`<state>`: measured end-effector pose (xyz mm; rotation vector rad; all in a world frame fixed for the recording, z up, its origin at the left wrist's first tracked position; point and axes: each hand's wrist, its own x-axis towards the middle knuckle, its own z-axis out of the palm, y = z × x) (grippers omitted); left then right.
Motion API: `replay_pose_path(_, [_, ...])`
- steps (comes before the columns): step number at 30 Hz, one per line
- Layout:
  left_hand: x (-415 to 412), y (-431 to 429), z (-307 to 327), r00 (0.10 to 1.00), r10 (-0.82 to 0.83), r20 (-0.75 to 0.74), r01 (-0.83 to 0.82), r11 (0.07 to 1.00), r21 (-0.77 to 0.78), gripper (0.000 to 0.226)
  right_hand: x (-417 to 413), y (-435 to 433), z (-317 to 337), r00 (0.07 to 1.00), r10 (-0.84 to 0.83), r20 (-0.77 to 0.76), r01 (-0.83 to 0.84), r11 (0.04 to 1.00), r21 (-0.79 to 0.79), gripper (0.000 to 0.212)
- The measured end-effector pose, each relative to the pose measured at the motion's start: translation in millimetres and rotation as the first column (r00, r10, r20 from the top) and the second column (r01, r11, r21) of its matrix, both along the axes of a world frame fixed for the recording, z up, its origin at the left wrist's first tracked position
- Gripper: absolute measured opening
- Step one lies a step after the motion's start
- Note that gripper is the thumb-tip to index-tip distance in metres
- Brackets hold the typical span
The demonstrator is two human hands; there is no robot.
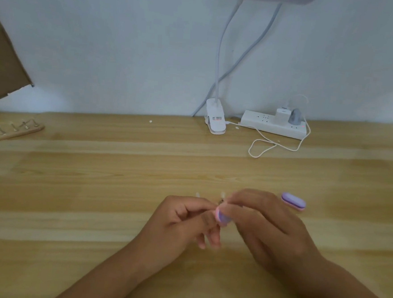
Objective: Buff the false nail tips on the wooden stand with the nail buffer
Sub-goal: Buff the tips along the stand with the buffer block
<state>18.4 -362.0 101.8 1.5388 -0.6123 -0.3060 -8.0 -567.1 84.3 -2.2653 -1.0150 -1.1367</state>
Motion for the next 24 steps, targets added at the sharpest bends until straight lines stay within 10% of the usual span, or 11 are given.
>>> replay_pose_path(24, [4.6, 5.6, 1.8, 0.946, -0.241, -0.218, 0.242, 0.970, -0.020, 0.027, 5.6, -6.8, -1.2, 0.997, -0.051, -0.066, 0.054, 0.998, 0.044, 0.035])
